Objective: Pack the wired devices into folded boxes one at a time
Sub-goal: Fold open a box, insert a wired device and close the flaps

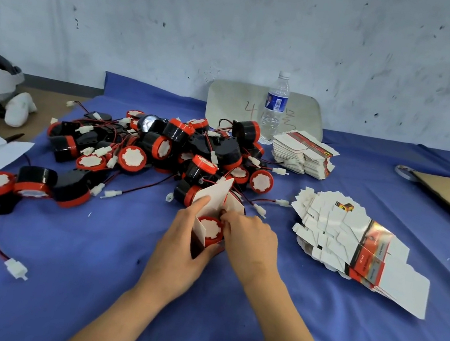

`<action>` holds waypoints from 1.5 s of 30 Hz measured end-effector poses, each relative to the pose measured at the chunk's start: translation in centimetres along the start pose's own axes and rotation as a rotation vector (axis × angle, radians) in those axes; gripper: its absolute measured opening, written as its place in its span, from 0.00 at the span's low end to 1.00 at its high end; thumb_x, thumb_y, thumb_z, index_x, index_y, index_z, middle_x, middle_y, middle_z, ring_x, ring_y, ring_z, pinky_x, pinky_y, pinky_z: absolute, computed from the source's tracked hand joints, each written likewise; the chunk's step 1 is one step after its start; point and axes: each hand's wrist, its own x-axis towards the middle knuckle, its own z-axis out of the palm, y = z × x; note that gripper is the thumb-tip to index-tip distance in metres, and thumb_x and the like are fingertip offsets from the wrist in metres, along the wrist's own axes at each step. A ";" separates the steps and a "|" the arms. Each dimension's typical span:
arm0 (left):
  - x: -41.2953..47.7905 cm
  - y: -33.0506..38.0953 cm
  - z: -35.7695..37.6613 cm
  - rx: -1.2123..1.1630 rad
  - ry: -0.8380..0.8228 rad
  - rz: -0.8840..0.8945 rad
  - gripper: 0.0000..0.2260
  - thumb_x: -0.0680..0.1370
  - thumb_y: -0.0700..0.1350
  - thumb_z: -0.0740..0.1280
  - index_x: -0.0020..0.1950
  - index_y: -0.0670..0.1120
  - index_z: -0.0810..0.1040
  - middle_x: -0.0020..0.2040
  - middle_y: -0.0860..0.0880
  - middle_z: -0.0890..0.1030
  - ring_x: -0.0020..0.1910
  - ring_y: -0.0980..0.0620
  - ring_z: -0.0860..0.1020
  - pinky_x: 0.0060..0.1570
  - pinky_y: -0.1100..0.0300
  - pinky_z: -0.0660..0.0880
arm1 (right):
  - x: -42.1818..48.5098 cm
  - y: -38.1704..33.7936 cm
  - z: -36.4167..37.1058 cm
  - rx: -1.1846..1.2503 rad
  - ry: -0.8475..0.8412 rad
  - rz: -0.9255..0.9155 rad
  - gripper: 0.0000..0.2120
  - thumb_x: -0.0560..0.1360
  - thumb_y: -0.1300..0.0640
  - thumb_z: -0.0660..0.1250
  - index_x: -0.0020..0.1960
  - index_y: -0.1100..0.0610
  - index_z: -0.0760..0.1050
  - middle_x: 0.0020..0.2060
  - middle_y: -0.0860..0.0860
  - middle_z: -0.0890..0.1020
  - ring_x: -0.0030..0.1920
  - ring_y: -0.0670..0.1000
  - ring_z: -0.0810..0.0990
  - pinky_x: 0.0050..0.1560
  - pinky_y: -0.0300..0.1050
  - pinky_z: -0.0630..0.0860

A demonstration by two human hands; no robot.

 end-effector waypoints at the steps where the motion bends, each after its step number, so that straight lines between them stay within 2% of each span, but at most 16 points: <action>1: 0.0 -0.1 0.0 0.008 -0.005 0.009 0.36 0.73 0.45 0.74 0.66 0.74 0.56 0.59 0.71 0.68 0.55 0.76 0.68 0.49 0.80 0.66 | 0.0 0.2 -0.1 0.028 -0.035 -0.019 0.12 0.79 0.60 0.55 0.55 0.52 0.75 0.48 0.53 0.80 0.38 0.55 0.67 0.29 0.43 0.55; 4: 0.0 -0.3 0.0 0.036 -0.016 0.004 0.37 0.75 0.43 0.72 0.67 0.74 0.54 0.60 0.74 0.65 0.55 0.80 0.65 0.50 0.82 0.64 | -0.3 0.5 -0.1 0.102 -0.089 -0.053 0.11 0.80 0.54 0.52 0.52 0.52 0.74 0.48 0.53 0.80 0.38 0.56 0.68 0.35 0.46 0.61; 10: 0.1 -0.1 -0.1 0.065 -0.025 -0.013 0.36 0.76 0.44 0.71 0.69 0.70 0.53 0.64 0.59 0.69 0.55 0.69 0.70 0.50 0.81 0.65 | -0.3 0.4 0.2 0.318 -0.031 0.003 0.06 0.76 0.58 0.57 0.53 0.52 0.64 0.39 0.52 0.77 0.39 0.60 0.73 0.32 0.47 0.63; 13: 0.2 -0.1 -0.1 0.056 -0.037 -0.007 0.37 0.76 0.45 0.71 0.72 0.67 0.50 0.68 0.57 0.66 0.61 0.74 0.65 0.52 0.83 0.61 | -0.6 0.6 0.0 0.312 0.024 -0.024 0.09 0.76 0.56 0.59 0.55 0.49 0.71 0.49 0.46 0.80 0.46 0.56 0.77 0.38 0.46 0.71; 15: 0.3 -0.2 0.0 0.051 -0.045 0.005 0.37 0.77 0.44 0.70 0.73 0.66 0.49 0.68 0.59 0.64 0.59 0.82 0.59 0.52 0.84 0.59 | -0.7 0.5 0.0 0.315 0.036 -0.075 0.15 0.77 0.57 0.59 0.62 0.46 0.73 0.61 0.38 0.75 0.53 0.52 0.77 0.42 0.45 0.74; 18: 0.3 -0.3 0.0 0.043 -0.051 -0.003 0.38 0.77 0.43 0.70 0.73 0.66 0.47 0.66 0.58 0.65 0.58 0.80 0.61 0.53 0.84 0.59 | -0.5 0.3 0.1 0.239 -0.046 -0.103 0.18 0.80 0.55 0.54 0.64 0.43 0.74 0.69 0.33 0.68 0.56 0.52 0.77 0.43 0.45 0.74; 21: 0.3 -0.2 0.0 0.041 -0.048 -0.001 0.39 0.77 0.43 0.69 0.73 0.66 0.46 0.66 0.57 0.65 0.59 0.72 0.63 0.52 0.84 0.60 | -0.5 0.5 0.2 0.179 -0.080 -0.094 0.17 0.80 0.54 0.52 0.63 0.44 0.75 0.64 0.39 0.75 0.52 0.55 0.78 0.40 0.45 0.71; 24: 0.3 -0.1 0.0 0.025 -0.044 0.006 0.37 0.78 0.42 0.69 0.74 0.64 0.48 0.70 0.52 0.65 0.65 0.65 0.65 0.56 0.82 0.59 | -0.3 0.3 -0.2 0.180 -0.066 -0.020 0.16 0.79 0.51 0.52 0.42 0.51 0.75 0.44 0.46 0.79 0.40 0.56 0.76 0.32 0.44 0.63; 26: 0.3 0.0 0.0 0.021 -0.047 0.021 0.36 0.79 0.41 0.67 0.74 0.63 0.48 0.76 0.50 0.59 0.72 0.60 0.60 0.61 0.81 0.58 | -0.3 0.3 -0.4 0.157 -0.098 0.005 0.17 0.79 0.50 0.51 0.39 0.54 0.73 0.39 0.49 0.77 0.36 0.55 0.73 0.31 0.44 0.61; 28: 0.3 -0.1 0.1 0.027 -0.051 0.031 0.35 0.80 0.41 0.65 0.74 0.64 0.46 0.79 0.50 0.52 0.75 0.62 0.54 0.62 0.81 0.55 | -0.4 0.5 -0.5 0.148 -0.134 -0.041 0.16 0.80 0.50 0.50 0.49 0.51 0.77 0.51 0.46 0.79 0.44 0.54 0.76 0.35 0.45 0.65; 31: 0.2 -0.1 0.1 0.038 -0.075 0.022 0.33 0.81 0.43 0.63 0.73 0.65 0.45 0.80 0.51 0.46 0.74 0.66 0.50 0.60 0.83 0.54 | -0.7 0.9 -0.5 0.233 -0.190 -0.128 0.16 0.81 0.50 0.50 0.62 0.48 0.73 0.66 0.35 0.65 0.60 0.49 0.72 0.46 0.47 0.73; 35: 0.2 0.1 0.0 0.034 -0.088 0.044 0.26 0.81 0.41 0.63 0.75 0.56 0.59 0.80 0.49 0.46 0.77 0.57 0.53 0.66 0.77 0.56 | -0.6 1.5 -0.2 0.258 -0.138 -0.197 0.16 0.81 0.51 0.54 0.55 0.53 0.79 0.69 0.32 0.59 0.62 0.47 0.65 0.53 0.50 0.75; 38: 0.4 -0.1 -0.3 0.040 -0.074 0.035 0.18 0.80 0.42 0.64 0.70 0.48 0.72 0.80 0.51 0.49 0.71 0.68 0.58 0.61 0.80 0.59 | -0.4 1.8 0.2 0.345 0.111 -0.259 0.13 0.78 0.55 0.64 0.40 0.59 0.82 0.71 0.37 0.65 0.58 0.47 0.72 0.50 0.47 0.75; 40: 0.5 -0.2 -0.4 0.036 -0.063 0.007 0.15 0.80 0.42 0.65 0.67 0.48 0.76 0.80 0.52 0.53 0.68 0.68 0.61 0.58 0.81 0.61 | -0.4 1.9 0.4 0.540 0.271 -0.273 0.05 0.74 0.62 0.70 0.41 0.56 0.84 0.70 0.36 0.64 0.52 0.42 0.73 0.46 0.38 0.74; 43: 0.6 -0.3 -0.6 0.020 -0.043 -0.005 0.13 0.79 0.42 0.67 0.64 0.49 0.79 0.78 0.53 0.59 0.71 0.60 0.66 0.64 0.73 0.66 | 0.0 2.1 1.1 0.833 0.270 -0.193 0.33 0.70 0.70 0.70 0.65 0.40 0.73 0.72 0.37 0.57 0.60 0.45 0.72 0.47 0.29 0.72; 45: 0.6 -0.2 -0.6 0.008 -0.047 -0.013 0.13 0.79 0.42 0.68 0.63 0.49 0.80 0.78 0.55 0.60 0.71 0.64 0.65 0.66 0.71 0.65 | 0.1 2.3 1.5 1.096 0.120 -0.111 0.43 0.71 0.72 0.68 0.70 0.33 0.59 0.70 0.37 0.62 0.64 0.46 0.72 0.49 0.31 0.74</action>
